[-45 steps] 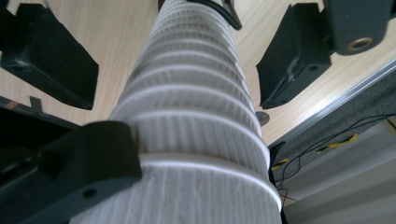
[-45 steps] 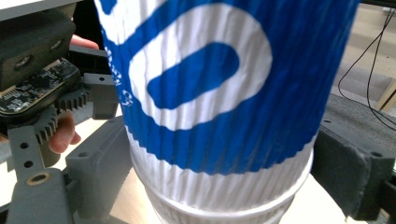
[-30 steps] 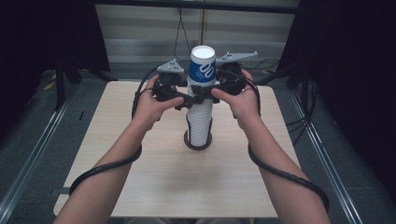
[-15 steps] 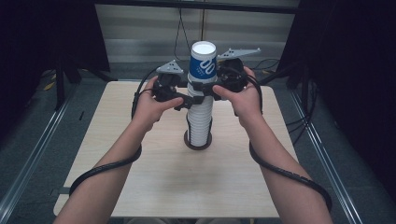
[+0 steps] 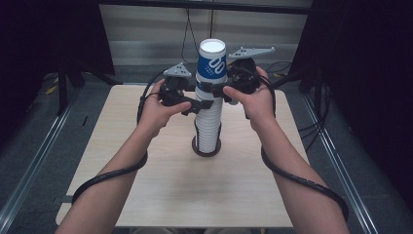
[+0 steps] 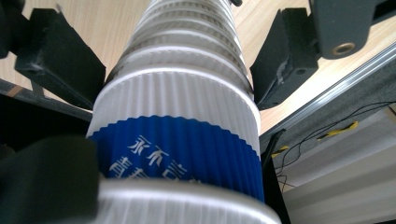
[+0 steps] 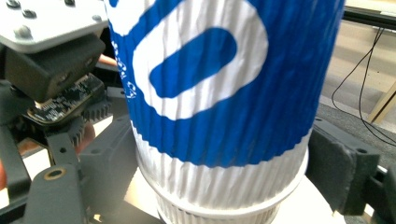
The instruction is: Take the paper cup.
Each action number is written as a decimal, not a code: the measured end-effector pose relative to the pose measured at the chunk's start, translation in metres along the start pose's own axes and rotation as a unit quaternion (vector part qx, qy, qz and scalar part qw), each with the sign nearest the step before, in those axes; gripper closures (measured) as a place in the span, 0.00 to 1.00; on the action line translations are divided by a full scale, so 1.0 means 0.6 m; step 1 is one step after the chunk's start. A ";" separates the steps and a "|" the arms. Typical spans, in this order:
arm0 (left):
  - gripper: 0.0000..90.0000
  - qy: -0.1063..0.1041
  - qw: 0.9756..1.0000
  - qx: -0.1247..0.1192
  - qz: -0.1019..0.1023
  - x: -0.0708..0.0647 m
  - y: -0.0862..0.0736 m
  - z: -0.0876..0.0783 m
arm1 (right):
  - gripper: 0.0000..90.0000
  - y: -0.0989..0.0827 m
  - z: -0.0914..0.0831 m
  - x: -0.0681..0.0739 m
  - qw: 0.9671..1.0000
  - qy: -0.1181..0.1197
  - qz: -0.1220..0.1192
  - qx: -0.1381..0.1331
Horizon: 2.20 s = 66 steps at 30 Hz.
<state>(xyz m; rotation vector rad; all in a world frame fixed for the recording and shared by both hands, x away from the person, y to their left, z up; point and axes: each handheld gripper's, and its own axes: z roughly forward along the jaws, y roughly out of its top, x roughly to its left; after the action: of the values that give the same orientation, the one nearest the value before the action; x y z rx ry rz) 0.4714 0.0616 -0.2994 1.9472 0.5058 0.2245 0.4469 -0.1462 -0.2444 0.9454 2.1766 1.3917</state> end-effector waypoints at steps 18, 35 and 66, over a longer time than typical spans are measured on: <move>0.20 0.003 1.000 0.006 0.005 -0.002 0.002 -0.001 | 0.21 0.020 -0.015 0.001 1.000 -0.002 -0.005 -0.015; 0.21 0.004 1.000 0.008 0.002 -0.004 0.003 -0.002 | 0.22 0.033 -0.028 0.000 1.000 -0.001 -0.005 -0.025; 0.22 0.011 1.000 0.008 0.004 -0.004 0.002 -0.005 | 0.21 0.041 -0.077 -0.013 0.998 -0.018 -0.006 -0.061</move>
<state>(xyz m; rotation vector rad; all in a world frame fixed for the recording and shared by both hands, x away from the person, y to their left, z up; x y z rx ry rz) 0.4686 0.0628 -0.2969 1.9646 0.5152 0.2469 0.4314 -0.1744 -0.2024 0.9034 2.0419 1.4721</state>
